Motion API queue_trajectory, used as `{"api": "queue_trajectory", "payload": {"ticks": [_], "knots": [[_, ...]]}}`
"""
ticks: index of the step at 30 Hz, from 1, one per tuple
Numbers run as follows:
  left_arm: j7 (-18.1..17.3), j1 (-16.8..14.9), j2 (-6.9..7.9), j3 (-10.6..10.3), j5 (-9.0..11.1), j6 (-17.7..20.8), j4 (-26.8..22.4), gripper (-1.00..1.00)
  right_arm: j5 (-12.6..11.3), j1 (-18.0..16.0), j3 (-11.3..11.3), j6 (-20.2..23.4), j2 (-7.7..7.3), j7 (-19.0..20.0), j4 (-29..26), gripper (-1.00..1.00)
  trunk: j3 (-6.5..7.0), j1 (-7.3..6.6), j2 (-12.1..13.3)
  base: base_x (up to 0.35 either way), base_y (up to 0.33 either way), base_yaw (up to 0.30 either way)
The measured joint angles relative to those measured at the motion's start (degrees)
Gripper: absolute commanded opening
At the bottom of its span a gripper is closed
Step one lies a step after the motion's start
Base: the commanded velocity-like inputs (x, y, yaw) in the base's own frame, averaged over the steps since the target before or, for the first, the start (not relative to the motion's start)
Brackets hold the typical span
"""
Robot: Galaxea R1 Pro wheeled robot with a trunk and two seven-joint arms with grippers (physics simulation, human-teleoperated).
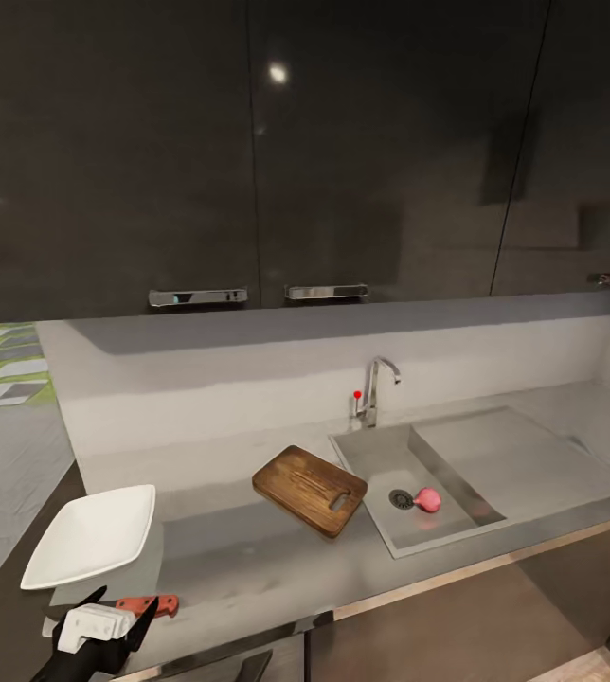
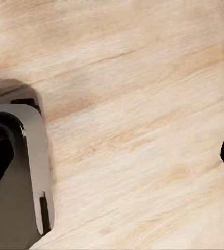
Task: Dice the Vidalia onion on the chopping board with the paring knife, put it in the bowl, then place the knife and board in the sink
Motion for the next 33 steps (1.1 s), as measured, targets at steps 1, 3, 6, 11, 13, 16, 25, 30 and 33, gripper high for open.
{"api": "queue_trajectory", "payload": {"ticks": [1,3,6,11,13,16,25,30,33], "knots": [[0.0,0.0,-0.03,0.0,0.0,0.0,0.0,1.00,-0.1,0.0,-1.2,0.0,-0.58,0.0,-1.1,1.00,0.00,0.00,0.0,0.000,0.000,0.000],[0.0,0.0,-0.12,0.0,0.0,0.0,-0.3,1.00,-0.2,0.0,-5.2,0.1,-1.96,0.2,-4.8,1.00,0.00,0.00,0.0,0.000,0.000,0.000],[0.0,0.0,-0.24,0.0,0.0,0.0,-0.7,1.00,-0.4,0.0,-11.7,0.2,-4.16,0.4,-14.8,1.00,0.00,0.00,0.0,0.000,0.000,0.000],[0.0,0.0,-0.74,-0.1,0.0,0.0,-0.9,1.00,-0.4,0.0,-13.3,0.7,-4.74,0.8,-30.3,1.00,0.00,0.00,0.0,0.000,0.000,0.000],[0.0,0.0,-0.89,-0.2,0.0,0.0,-0.9,1.00,-0.4,0.0,-13.5,1.0,-4.81,1.2,-36.0,1.00,0.00,0.00,0.0,0.000,0.000,0.000],[0.0,0.0,-0.98,-0.2,0.0,0.0,-0.9,1.00,-0.4,0.0,-13.7,2.6,-4.85,1.5,-43.4,1.00,0.00,0.00,0.0,0.000,0.000,0.000],[0.1,0.0,-1.10,-0.5,0.0,0.2,-2.3,1.00,-0.8,0.0,-14.2,21.7,-4.77,1.8,-72.9,1.00,0.00,0.00,0.0,0.000,0.000,0.000],[0.1,0.0,-1.15,-0.8,0.0,0.2,-2.7,1.00,-3.1,-0.2,-14.2,28.6,-4.71,1.9,-78.1,1.00,0.00,0.00,0.0,0.000,0.000,0.000],[0.2,0.0,-1.13,-0.8,0.0,0.4,-2.8,1.00,-6.8,-0.6,-14.2,31.1,-4.70,1.9,-79.5,1.00,0.00,0.00,0.0,0.000,0.000,0.000]]}}
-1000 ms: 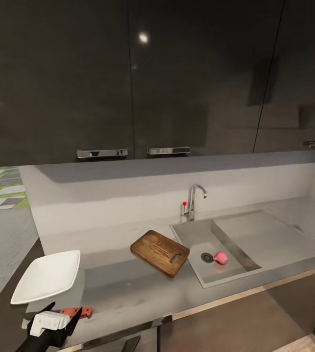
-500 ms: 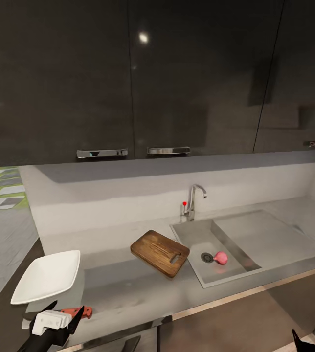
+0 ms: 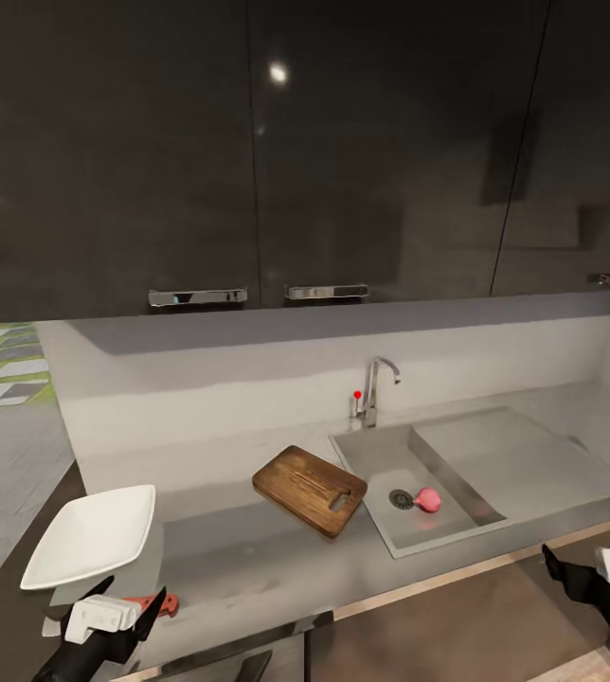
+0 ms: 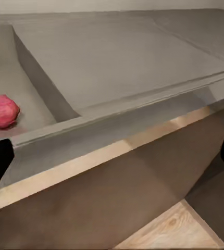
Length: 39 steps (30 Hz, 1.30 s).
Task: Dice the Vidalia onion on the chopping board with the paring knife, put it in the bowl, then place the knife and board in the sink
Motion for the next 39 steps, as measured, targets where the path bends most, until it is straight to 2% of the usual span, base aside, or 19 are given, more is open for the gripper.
{"api": "queue_trajectory", "payload": {"ticks": [2,3,6,7,9,12,13,15,16,18,20,22,24,27,31,32,37,38,39], "knots": [[0.0,0.0,-0.02,0.0,0.0,0.6,-0.1,1.00,-3.5,-1.8,0.1,2.9,-0.01,0.0,-0.7,1.00,0.02,0.00,0.0,0.000,0.000,0.000],[0.0,0.0,0.00,0.0,0.0,1.8,-0.1,1.00,-5.7,-4.7,0.4,7.1,0.00,0.0,-0.9,1.00,0.03,0.00,0.0,0.000,0.000,0.000],[0.0,-0.3,0.00,0.0,0.0,3.8,-0.1,1.00,-6.6,-8.7,2.2,10.9,0.04,0.1,-1.0,1.00,0.02,0.00,0.0,0.000,0.000,0.000],[0.0,-1.0,0.01,0.0,0.0,5.6,-0.1,1.00,-7.0,-11.0,4.3,12.5,0.07,0.1,-1.1,1.00,0.03,0.00,0.0,0.000,0.000,0.000],[0.0,-1.9,0.02,0.0,0.1,6.6,-0.2,1.00,-7.1,-12.4,5.8,13.3,0.07,0.1,-1.1,1.00,0.02,0.00,0.0,0.000,0.000,0.000],[0.0,-5.2,0.03,0.0,0.1,9.1,-0.2,1.00,-7.3,-15.4,8.6,14.8,0.29,0.1,-1.1,1.00,0.03,0.00,0.0,0.000,0.000,0.000],[0.0,-8.1,0.06,0.0,0.1,12.1,-0.2,1.00,-7.5,-17.9,10.9,16.6,1.26,0.1,-1.1,1.00,0.04,0.00,0.0,0.000,0.000,0.000],[0.0,-9.8,0.06,0.0,0.1,13.0,-0.2,1.00,-7.4,-19.4,12.1,17.5,2.29,0.1,-1.1,1.00,0.02,0.00,0.0,0.000,0.000,0.000],[0.0,-11.2,0.07,0.0,0.1,13.6,-0.2,1.00,-7.6,-20.9,12.9,18.5,3.84,0.0,-1.1,1.00,0.03,0.00,0.0,0.000,0.000,0.000],[0.0,-12.2,0.09,-0.1,0.1,13.9,-0.3,1.00,-7.5,-22.4,13.7,19.6,5.75,0.0,-1.1,1.00,0.04,0.00,0.0,0.000,0.000,0.000],[0.0,-14.0,0.30,-0.1,0.1,14.3,-0.3,1.00,-7.6,-25.1,14.5,21.8,9.21,0.0,-1.1,1.00,0.05,0.00,0.0,0.000,0.000,0.000],[0.0,-15.6,0.48,-0.1,0.1,14.5,-0.3,1.00,-7.6,-26.8,15.4,23.2,11.81,-0.1,-1.1,1.00,0.04,0.00,0.0,0.000,0.000,0.000],[0.0,-16.1,0.54,-0.1,0.1,14.6,-0.3,1.00,-7.6,-27.2,16.4,23.6,12.84,-0.1,-1.1,1.00,0.04,0.00,0.0,0.000,0.000,0.000],[0.0,-18.1,0.55,-0.1,0.1,15.1,-0.3,1.00,-7.7,-27.7,19.4,24.0,14.42,-0.2,-1.1,1.00,0.04,0.00,0.0,0.000,0.000,0.000],[-0.3,-21.3,0.75,-0.1,0.1,19.0,-0.3,1.00,-7.6,-27.9,21.8,24.1,15.03,-0.6,-1.1,1.00,0.04,0.00,0.0,0.000,0.000,0.000],[-0.4,-23.2,0.95,-0.1,0.1,21.5,-0.3,1.00,-7.4,-28.0,22.4,24.2,15.42,-1.8,-0.9,1.00,0.05,0.00,0.0,0.000,0.000,0.000],[-0.4,-24.7,2.13,0.0,0.1,22.7,-0.3,1.00,-6.8,-28.6,22.7,24.3,17.33,-7.4,0.2,1.00,0.04,0.00,0.0,0.000,0.000,0.000],[-0.4,-25.1,2.48,-0.1,0.1,23.2,-0.3,1.00,-6.8,-30.2,22.8,24.4,18.47,-11.8,4.2,1.00,0.04,0.00,0.0,0.000,0.000,0.000],[-0.4,-25.2,2.54,-0.1,0.1,23.5,-0.3,1.00,-6.8,-30.9,22.8,24.4,18.65,-12.5,5.5,1.00,0.04,0.00,0.0,0.000,0.000,0.000]]}}
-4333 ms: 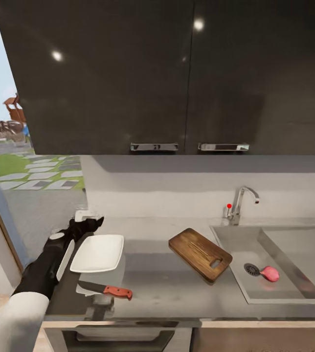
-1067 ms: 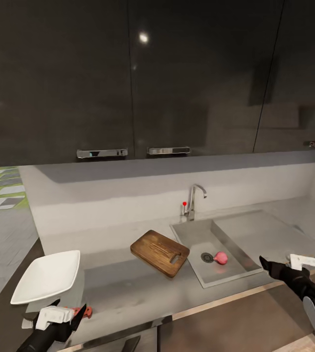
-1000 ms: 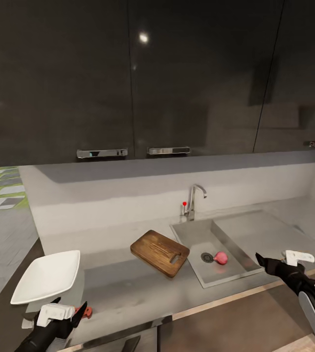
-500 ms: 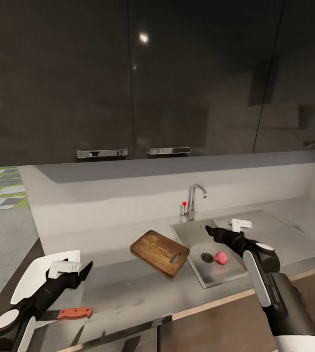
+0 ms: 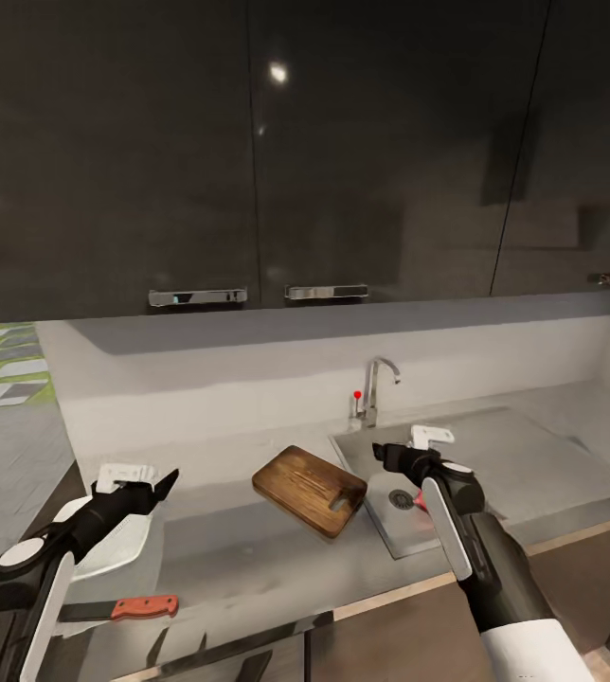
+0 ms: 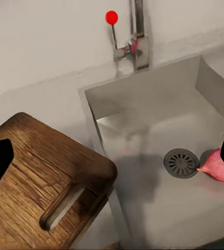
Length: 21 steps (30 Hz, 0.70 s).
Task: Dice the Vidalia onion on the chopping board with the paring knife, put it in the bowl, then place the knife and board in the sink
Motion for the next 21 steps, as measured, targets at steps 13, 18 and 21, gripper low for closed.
{"api": "queue_trajectory", "payload": {"ticks": [13,18,21], "knots": [[0.0,-0.6,0.45,0.0,0.0,2.1,0.0,1.00,-1.0,-4.4,-0.1,10.9,1.68,-3.7,8.0,1.00,0.00,0.00,0.0,0.000,0.000,0.000],[0.0,-0.6,0.46,0.0,0.0,2.1,0.0,1.00,-3.2,-4.4,-0.1,11.2,1.73,-3.8,8.0,1.00,0.00,0.00,0.0,0.000,0.000,0.000],[-0.1,-0.6,0.46,0.0,0.0,2.1,0.0,1.00,-4.6,-4.4,-0.2,11.2,1.74,-3.8,8.0,1.00,0.00,0.00,0.0,0.000,0.000,0.000]]}}
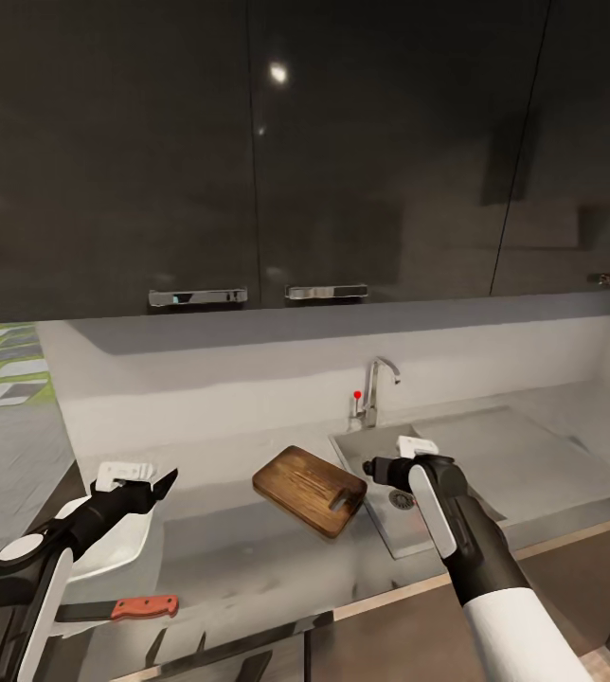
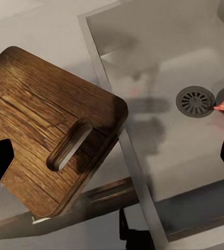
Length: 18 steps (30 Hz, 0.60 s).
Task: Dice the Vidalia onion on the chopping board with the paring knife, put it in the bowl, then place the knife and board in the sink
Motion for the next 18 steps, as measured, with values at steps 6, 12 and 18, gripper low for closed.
{"api": "queue_trajectory", "payload": {"ticks": [6,12,18], "knots": [[-0.2,0.0,0.00,0.0,0.0,0.0,0.0,1.00,-2.3,0.0,0.0,-0.1,0.00,0.0,-0.1,1.00,0.00,0.00,0.0,0.000,0.063,0.000],[-0.4,0.0,0.00,0.0,0.0,0.0,0.0,1.00,-3.4,0.0,0.0,-0.1,0.00,0.0,-0.3,1.00,0.00,0.00,0.0,0.000,0.156,0.000],[-0.4,0.0,0.00,0.0,0.0,0.0,0.0,1.00,-3.4,0.0,-0.1,-0.1,0.00,0.0,-0.4,1.00,0.00,0.00,0.0,0.000,0.015,0.000]]}}
